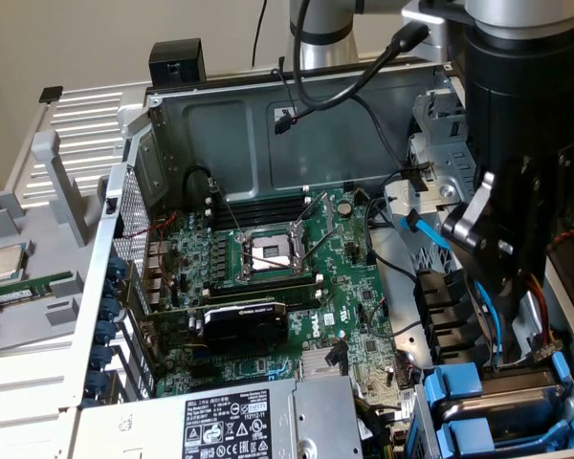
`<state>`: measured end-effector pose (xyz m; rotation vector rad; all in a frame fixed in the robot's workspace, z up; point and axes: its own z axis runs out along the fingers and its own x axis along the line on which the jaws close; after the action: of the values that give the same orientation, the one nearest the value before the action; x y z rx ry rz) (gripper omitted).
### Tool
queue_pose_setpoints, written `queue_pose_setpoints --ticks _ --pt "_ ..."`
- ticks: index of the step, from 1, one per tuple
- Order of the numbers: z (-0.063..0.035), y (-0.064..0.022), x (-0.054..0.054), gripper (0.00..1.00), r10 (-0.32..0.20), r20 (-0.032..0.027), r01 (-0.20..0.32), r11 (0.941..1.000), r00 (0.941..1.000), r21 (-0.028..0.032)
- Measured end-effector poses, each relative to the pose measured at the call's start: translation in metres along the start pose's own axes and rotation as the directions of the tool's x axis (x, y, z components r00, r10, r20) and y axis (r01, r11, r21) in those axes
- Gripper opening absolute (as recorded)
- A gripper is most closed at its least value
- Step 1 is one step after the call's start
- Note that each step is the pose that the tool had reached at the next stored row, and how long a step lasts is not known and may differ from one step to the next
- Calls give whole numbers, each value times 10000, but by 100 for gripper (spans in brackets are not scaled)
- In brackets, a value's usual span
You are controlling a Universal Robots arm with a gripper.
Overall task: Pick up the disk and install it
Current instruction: 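Insert the first disk wire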
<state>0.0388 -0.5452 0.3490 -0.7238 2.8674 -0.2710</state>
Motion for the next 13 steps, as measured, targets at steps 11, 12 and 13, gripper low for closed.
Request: queue_pose_setpoints --ticks 11,12,13 --pt "-4 33 -19 35 408 68 -409 9991 9991 55" --pt "-4 37 -21 35 442 61 -443 9990 9990 60" --pt "-5 41 -23 35 478 54 -478 9988 9988 64"
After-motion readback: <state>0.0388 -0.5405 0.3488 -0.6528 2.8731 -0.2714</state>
